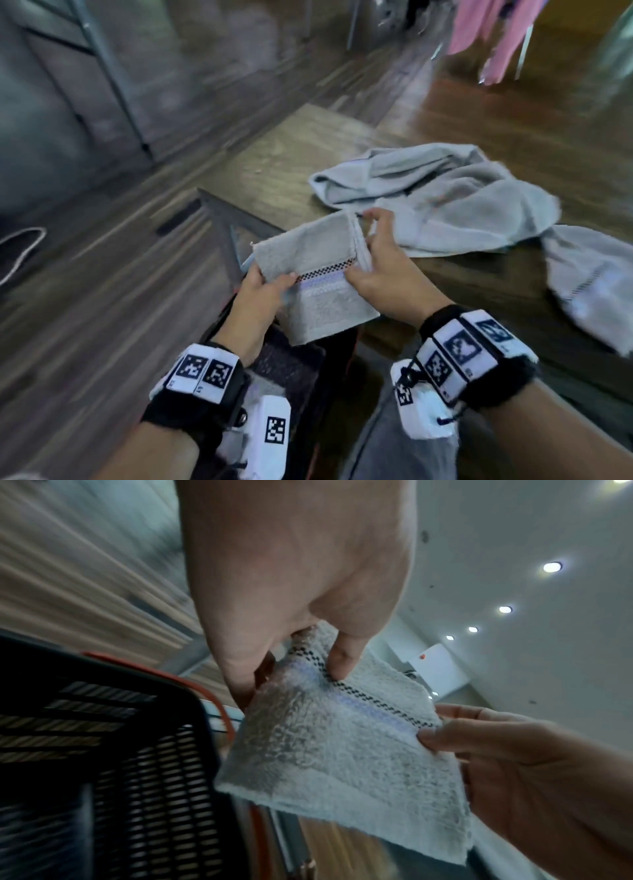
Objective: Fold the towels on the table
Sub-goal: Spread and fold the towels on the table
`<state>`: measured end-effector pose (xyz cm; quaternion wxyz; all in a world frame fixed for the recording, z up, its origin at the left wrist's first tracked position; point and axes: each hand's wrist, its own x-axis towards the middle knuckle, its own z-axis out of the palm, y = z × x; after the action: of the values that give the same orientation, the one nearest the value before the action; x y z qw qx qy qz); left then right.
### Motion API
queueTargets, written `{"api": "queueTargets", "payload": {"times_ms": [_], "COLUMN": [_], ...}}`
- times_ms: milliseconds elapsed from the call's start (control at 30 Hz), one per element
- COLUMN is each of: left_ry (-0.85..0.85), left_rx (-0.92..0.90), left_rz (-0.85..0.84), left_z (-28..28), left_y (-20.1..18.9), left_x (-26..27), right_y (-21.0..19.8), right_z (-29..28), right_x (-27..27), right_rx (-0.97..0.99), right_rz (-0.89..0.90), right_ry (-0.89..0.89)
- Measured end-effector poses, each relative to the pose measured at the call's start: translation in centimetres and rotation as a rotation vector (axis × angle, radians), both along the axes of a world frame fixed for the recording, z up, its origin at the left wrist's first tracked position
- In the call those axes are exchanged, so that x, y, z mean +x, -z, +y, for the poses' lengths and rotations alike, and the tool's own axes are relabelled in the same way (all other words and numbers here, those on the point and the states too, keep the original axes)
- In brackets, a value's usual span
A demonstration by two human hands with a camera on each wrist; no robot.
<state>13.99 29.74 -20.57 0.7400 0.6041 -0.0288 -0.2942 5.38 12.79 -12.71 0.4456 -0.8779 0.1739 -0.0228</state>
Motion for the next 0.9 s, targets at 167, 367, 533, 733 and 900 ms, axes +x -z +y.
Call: {"api": "queueTargets", "payload": {"times_ms": [167, 367, 533, 733, 900], "left_ry": [-0.167, -0.363, -0.432, -0.374, -0.354], "left_rx": [0.087, 0.132, 0.241, 0.314, 0.427], "left_rz": [0.103, 0.248, 0.33, 0.469, 0.531], "left_z": [2.1, 3.3, 4.4, 4.0, 3.5], "left_y": [4.9, 9.7, 14.3, 18.0, 21.1], "left_x": [0.6, -1.0, -2.4, -2.3, -1.2], "right_y": [3.7, 6.5, 10.6, 16.0, 18.4], "right_z": [4.0, 6.8, 8.2, 6.8, 5.4], "right_x": [4.2, 4.3, 5.0, 6.8, 6.7], "right_rx": [-0.178, -0.209, -0.331, -0.246, -0.232], "right_rz": [-0.163, -0.14, 0.145, 0.342, 0.384], "right_ry": [-0.012, -0.218, -0.373, -0.317, -0.318]}}
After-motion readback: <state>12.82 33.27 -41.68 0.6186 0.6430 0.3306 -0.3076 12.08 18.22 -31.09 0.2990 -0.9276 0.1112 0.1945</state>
